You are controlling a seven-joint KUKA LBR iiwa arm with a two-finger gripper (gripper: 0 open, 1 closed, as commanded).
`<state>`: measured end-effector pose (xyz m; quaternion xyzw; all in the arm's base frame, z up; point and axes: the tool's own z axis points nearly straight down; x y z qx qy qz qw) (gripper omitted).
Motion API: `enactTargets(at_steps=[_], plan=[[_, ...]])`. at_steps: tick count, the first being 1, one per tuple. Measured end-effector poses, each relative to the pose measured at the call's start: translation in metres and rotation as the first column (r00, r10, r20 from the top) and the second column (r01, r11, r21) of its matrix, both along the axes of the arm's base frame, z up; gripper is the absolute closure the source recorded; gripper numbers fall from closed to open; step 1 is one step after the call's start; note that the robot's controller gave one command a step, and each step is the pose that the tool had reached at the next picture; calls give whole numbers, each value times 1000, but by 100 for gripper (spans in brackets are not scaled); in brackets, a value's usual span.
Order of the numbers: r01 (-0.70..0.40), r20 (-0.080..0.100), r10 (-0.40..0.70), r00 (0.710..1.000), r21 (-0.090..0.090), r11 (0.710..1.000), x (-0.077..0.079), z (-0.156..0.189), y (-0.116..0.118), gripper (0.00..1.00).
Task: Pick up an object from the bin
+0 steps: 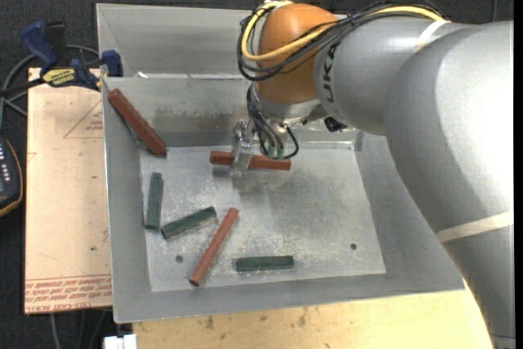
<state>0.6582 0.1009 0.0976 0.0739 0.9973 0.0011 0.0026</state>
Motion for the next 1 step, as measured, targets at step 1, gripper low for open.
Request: enactTargets(at_steps=[1], plan=[[0,3,0,1000,0,1000,2,45,0,100]])
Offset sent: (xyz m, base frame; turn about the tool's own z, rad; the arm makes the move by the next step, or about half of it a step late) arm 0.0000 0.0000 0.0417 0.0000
